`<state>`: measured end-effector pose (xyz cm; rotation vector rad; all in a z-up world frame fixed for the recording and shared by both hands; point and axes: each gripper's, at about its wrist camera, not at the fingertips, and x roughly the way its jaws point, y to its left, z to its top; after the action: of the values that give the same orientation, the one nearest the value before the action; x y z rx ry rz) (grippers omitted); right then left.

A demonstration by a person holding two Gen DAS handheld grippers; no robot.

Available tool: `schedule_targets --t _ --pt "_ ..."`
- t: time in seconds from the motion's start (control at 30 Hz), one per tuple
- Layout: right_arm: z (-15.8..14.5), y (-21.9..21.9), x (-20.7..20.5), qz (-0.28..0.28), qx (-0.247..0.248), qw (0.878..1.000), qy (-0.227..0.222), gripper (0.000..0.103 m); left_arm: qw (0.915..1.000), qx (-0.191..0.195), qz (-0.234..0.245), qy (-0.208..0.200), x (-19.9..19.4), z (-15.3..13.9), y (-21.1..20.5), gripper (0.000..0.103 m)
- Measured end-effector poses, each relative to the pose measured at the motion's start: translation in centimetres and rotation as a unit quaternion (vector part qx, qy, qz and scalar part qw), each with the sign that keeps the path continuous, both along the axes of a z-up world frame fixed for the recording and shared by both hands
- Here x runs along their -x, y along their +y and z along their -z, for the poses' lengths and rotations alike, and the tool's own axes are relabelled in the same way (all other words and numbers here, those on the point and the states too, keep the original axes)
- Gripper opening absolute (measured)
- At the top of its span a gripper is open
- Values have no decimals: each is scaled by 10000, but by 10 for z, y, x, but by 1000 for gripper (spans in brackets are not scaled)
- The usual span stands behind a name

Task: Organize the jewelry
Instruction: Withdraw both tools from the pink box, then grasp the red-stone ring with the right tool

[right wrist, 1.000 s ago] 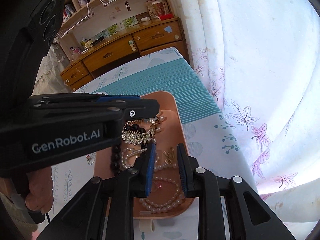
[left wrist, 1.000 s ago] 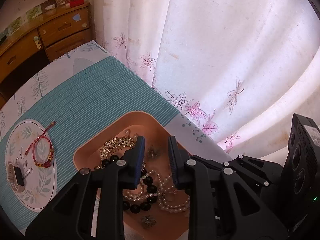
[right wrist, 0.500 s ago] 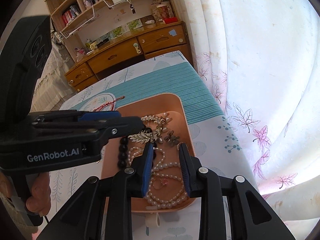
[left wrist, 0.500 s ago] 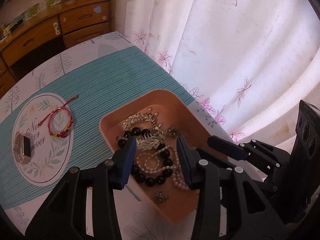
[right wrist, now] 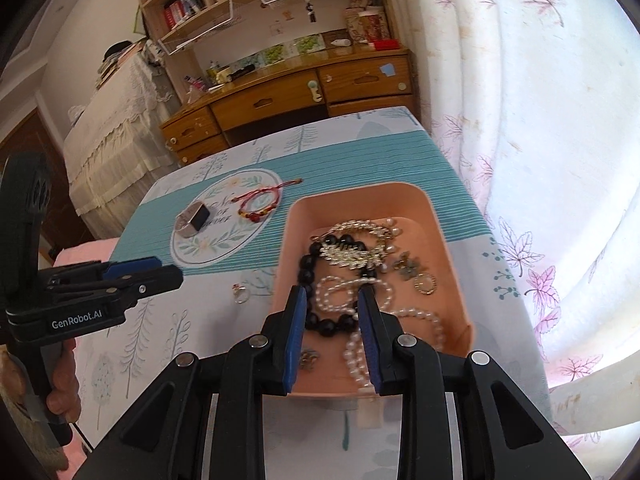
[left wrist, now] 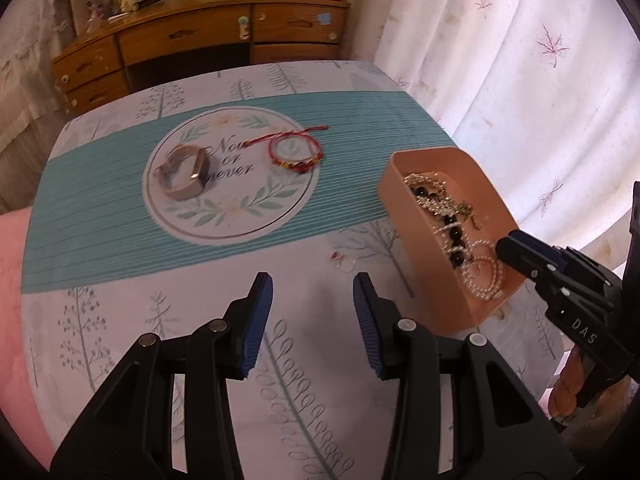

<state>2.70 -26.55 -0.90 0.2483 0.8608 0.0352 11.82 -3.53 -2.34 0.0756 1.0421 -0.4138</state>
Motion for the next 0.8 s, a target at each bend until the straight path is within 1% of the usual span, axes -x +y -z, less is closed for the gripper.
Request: schedule_targets --t 0.1,0.2,0.37,0.47,0.63,0.8 --pt "-3 17 0 -187 81 9998 -31 27 9996 -191 -224 54 15 12 26 39" --pt "-6 32 -1 -368 151 9992 -36 27 9986 -291 -404 171 26 24 44 39" --pt "-5 56 -6 -705 206 9973 49 27 9971 -228 -673 262 29 29 68 39" --pt "-2 69 -14 -927 242 9953 124 27 9964 -166 -793 264 24 29 75 39" --pt "8 90 -41 -1399 295 9891 348 27 9961 -94 -853 226 16 27 80 39" --pt "20 107 -78 -1955 310 9782 631 27 9954 -50 -911 303 1 33 85 39"
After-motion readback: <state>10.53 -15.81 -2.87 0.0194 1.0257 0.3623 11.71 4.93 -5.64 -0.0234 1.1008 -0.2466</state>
